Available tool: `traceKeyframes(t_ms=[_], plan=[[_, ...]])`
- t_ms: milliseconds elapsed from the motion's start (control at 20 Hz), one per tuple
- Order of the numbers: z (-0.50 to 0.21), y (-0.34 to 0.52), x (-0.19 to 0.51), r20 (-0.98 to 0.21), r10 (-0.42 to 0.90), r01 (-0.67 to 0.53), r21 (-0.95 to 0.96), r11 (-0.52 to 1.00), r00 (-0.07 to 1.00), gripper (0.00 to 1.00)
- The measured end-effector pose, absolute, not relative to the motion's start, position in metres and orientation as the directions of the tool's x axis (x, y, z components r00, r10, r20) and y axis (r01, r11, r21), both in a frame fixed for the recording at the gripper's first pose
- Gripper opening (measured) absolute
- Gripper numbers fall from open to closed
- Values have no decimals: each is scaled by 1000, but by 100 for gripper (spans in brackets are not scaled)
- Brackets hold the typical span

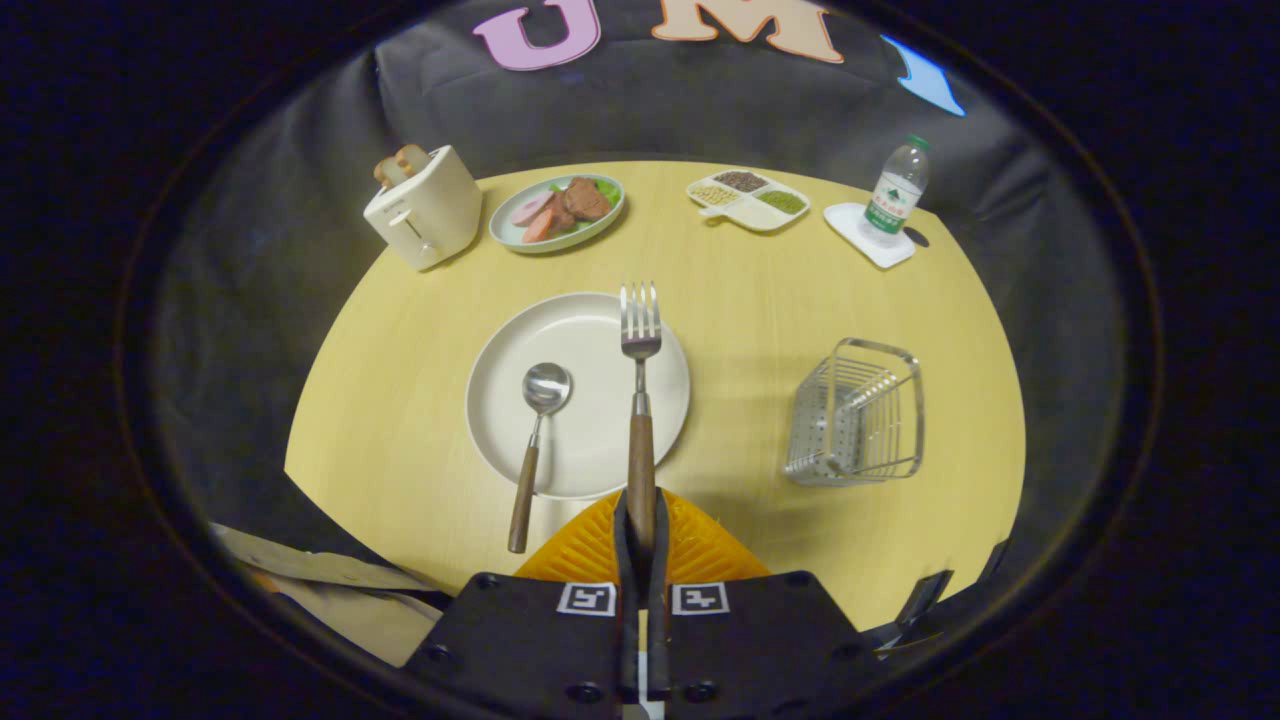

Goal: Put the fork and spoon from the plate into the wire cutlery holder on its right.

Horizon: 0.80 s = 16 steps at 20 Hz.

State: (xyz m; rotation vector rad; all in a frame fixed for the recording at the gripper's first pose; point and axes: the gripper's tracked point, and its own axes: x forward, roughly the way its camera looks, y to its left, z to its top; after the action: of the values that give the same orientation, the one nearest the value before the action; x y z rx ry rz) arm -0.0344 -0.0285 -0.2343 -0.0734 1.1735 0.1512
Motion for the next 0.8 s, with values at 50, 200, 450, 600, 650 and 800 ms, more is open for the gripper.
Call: traceKeyframes(t_ms=[50, 200, 450, 600, 650, 800], plan=[[-230, -39, -33, -921, 71, -146, 16, 989, 383, 7], [-220, -63, -38, -927, 32, -134, -20, 991, 374, 7], [-210, -100, -47, -932, -20, -104, -62, 993, 362, 7], [-220, -123, -46, -936, -67, -69, -97, 993, 345, 7], [-222, -127, -50, -939, -74, -52, -96, 994, 335, 7], [-234, -141, -53, -950, -93, -15, -102, 995, 299, 7]])
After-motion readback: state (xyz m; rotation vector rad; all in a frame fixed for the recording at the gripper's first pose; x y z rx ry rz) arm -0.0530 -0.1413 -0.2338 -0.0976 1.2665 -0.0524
